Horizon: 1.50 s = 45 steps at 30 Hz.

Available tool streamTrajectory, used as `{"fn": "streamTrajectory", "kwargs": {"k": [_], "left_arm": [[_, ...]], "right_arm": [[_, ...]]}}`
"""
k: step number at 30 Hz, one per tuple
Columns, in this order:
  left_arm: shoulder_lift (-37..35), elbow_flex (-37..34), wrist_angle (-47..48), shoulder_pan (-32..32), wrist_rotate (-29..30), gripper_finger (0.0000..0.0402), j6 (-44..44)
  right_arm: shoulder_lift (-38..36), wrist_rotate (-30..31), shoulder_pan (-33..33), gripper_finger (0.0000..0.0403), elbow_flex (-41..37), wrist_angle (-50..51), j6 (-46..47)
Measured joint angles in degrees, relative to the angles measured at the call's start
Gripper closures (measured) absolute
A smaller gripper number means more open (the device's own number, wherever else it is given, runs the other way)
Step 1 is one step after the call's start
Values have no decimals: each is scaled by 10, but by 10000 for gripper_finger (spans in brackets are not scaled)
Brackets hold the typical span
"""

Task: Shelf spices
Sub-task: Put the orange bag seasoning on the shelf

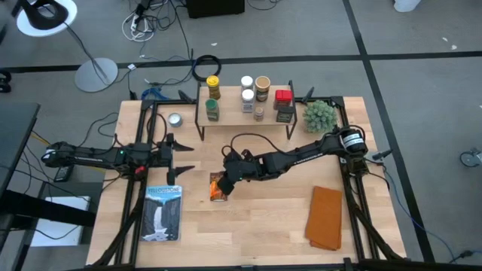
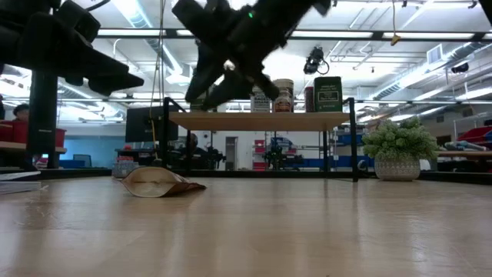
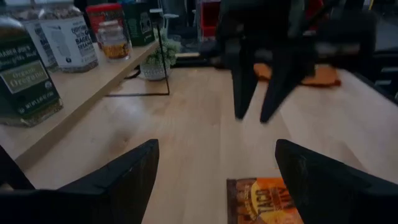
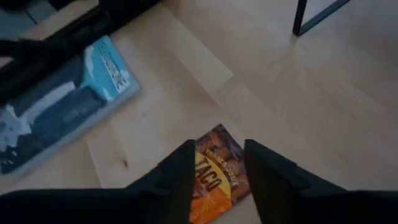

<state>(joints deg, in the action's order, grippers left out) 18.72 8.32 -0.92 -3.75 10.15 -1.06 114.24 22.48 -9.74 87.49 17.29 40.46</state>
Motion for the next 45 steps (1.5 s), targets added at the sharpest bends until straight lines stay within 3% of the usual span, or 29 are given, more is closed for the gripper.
{"fn": "streamTrajectory", "kwargs": {"k": [11, 17, 29, 39, 45], "left_arm": [[0, 0, -25, 0, 0, 74, 0], [0, 0, -25, 0, 0, 74, 0], [0, 0, -25, 0, 29, 74, 0], [0, 0, -26, 0, 37, 74, 0], [0, 0, -25, 0, 37, 74, -1]], "right_arm": [[0, 4, 10, 158, -136, -169, -208], [0, -36, 29, 122, -196, -265, -228], [4, -107, 50, 139, -241, -340, -270], [104, -102, 50, 145, -215, -447, -273], [146, -109, 49, 171, -188, -442, -275]]}}
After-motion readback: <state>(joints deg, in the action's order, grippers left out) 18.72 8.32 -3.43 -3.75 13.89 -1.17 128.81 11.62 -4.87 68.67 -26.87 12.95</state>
